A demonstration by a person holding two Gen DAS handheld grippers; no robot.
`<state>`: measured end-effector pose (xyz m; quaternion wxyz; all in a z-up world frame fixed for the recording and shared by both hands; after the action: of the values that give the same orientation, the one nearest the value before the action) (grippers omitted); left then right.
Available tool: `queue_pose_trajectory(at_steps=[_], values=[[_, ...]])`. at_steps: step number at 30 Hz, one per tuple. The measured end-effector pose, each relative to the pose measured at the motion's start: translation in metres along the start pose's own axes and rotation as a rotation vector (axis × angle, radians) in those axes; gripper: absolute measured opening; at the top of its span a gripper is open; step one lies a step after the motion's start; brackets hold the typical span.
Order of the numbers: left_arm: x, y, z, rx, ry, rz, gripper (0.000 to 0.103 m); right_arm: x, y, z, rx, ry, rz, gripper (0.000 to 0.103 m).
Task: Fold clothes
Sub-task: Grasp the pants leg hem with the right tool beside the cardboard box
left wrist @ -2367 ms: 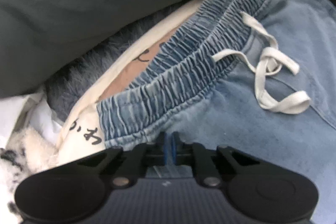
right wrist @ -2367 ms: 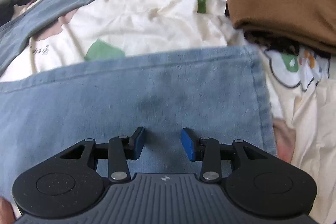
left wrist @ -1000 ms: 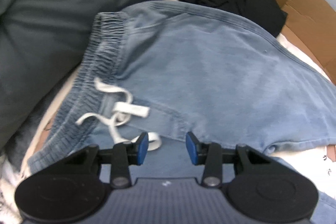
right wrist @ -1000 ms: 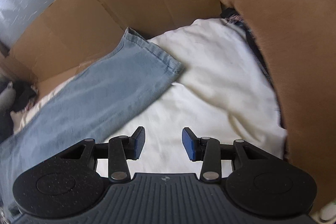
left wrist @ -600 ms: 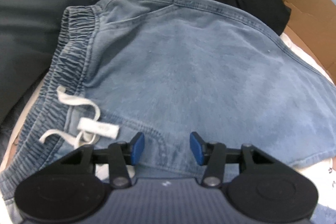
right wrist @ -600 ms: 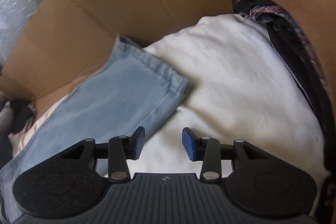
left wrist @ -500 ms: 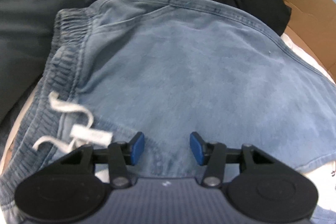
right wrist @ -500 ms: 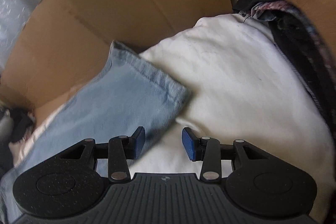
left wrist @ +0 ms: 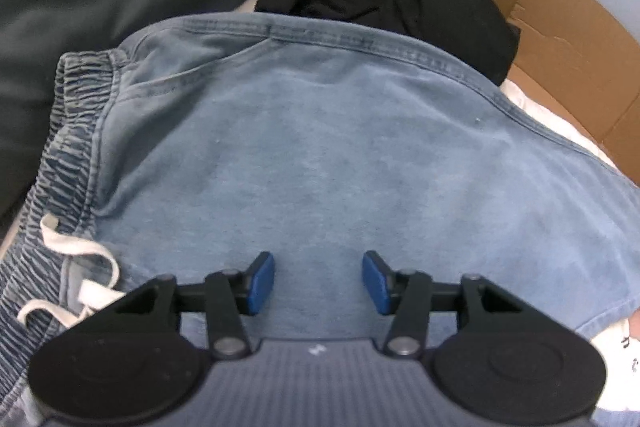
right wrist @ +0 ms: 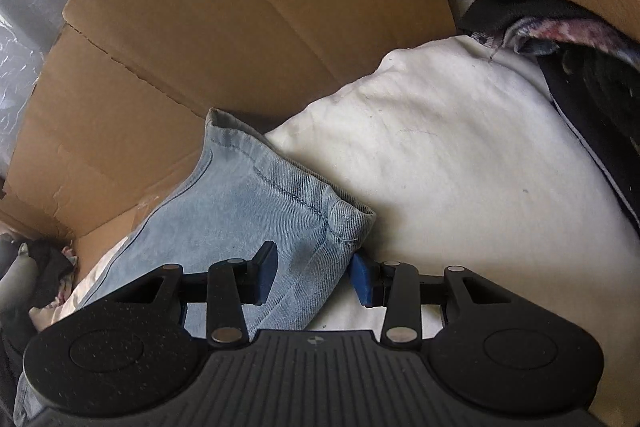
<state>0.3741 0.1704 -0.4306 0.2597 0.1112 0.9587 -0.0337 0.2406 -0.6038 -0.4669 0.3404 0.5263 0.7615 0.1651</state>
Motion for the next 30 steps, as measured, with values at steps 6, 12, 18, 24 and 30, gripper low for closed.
queue_pose_trajectory(at_steps=[6,12,18,24,30], values=[[-0.005,0.007,0.003,-0.003,-0.006,-0.038,0.055,-0.002,-0.002,-0.008,0.004,-0.021,0.006,0.003],[-0.009,0.009,0.003,0.003,0.000,-0.025,0.055,-0.015,0.018,-0.024,0.003,-0.077,-0.055,0.002],[-0.014,0.007,0.005,0.006,0.004,0.001,0.057,-0.028,0.023,-0.033,0.005,-0.080,-0.073,0.001],[-0.020,0.003,0.003,0.008,0.005,0.014,0.057,-0.032,0.017,-0.033,0.025,-0.076,-0.082,0.001],[-0.019,0.003,0.009,0.015,0.008,0.013,0.058,-0.039,0.020,-0.032,0.025,-0.073,-0.104,0.001]])
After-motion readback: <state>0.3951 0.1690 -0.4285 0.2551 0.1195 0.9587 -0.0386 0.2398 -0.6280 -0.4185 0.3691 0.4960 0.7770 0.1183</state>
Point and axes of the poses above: each gripper's, at about its wrist camera, not at the fingertips, and z roughly the way its jaws point, y to its left, x to its underside, the point moved 4 cm from there along z, roughly the way its jaws point, and after that the axes turned 14 degrees about z, right-handed, at the moved point
